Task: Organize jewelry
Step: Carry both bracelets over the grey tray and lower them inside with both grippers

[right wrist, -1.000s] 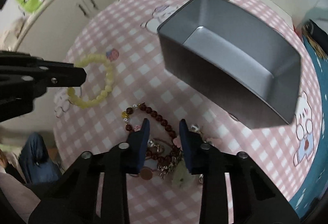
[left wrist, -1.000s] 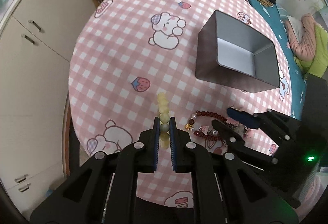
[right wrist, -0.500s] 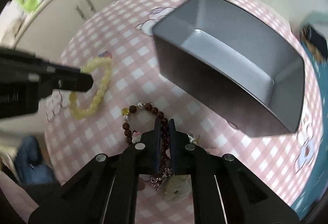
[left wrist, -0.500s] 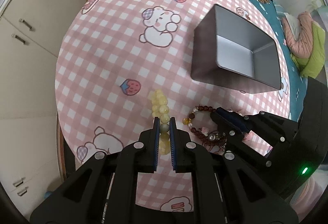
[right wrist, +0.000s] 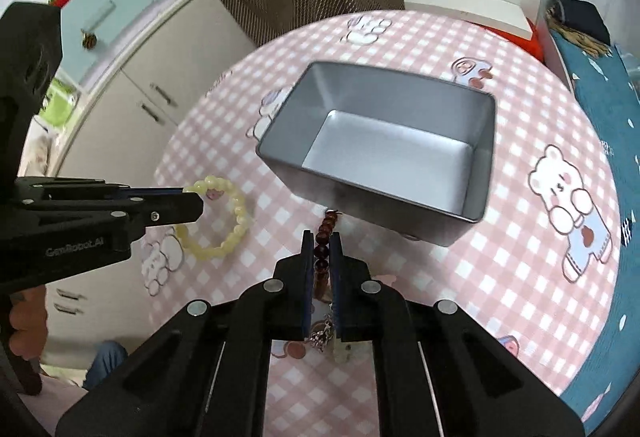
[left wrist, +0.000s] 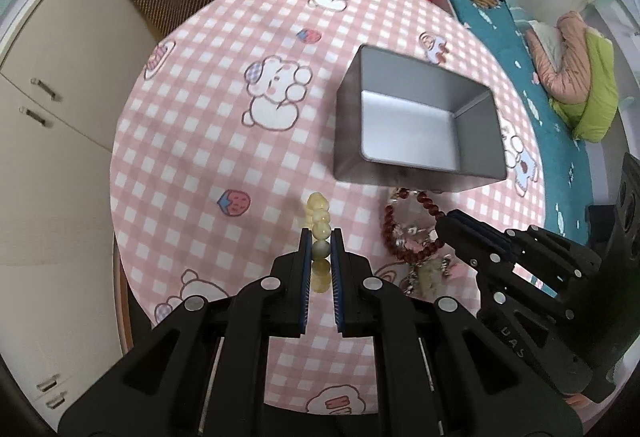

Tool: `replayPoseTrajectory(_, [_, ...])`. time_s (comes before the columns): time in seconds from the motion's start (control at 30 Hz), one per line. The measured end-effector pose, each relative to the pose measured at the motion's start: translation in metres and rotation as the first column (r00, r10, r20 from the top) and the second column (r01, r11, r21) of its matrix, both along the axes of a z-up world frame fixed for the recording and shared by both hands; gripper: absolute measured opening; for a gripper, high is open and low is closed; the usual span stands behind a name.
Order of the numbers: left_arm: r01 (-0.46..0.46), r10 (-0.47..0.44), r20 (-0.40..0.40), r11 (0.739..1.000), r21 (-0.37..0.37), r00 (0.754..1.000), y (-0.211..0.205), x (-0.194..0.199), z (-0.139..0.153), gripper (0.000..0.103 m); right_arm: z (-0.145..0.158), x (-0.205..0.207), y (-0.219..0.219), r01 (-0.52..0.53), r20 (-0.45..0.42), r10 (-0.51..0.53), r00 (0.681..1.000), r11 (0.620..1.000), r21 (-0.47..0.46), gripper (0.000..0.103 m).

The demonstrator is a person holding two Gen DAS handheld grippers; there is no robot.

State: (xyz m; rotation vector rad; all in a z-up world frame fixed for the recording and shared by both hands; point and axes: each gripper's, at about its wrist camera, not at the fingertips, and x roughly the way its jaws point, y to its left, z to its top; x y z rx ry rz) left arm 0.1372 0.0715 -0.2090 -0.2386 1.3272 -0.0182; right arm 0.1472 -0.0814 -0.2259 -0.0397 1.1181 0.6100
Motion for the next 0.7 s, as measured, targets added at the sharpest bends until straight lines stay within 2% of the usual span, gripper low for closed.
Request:
replayPoseTrajectory(0.23, [0.030,-0.030,0.077,1.000,0.001,0.997,-0.008,-0.001,0.028,0.009,0.030,-0.002,-0.013,0.046,0.054,-0.049,0.997,0.998,0.050,0.006])
replayPoseTrajectory(0.4, [0.055,-0.052,0.139,0.998,-0.013,0.989,-0.016,0.002,0.050,0.009,0.058,-0.005,-0.018,0.066,0.124,-0.072,0.990,0.996,0.057,0.006])
replayPoseTrajectory(0.7, [0.111,-0.101,0.227,0.993,-0.032,0.969,-0.029,0.024,0.081,0.009,0.081,0.009,-0.019,0.102,0.217,-0.112,0.970,0.993,0.058,0.006])
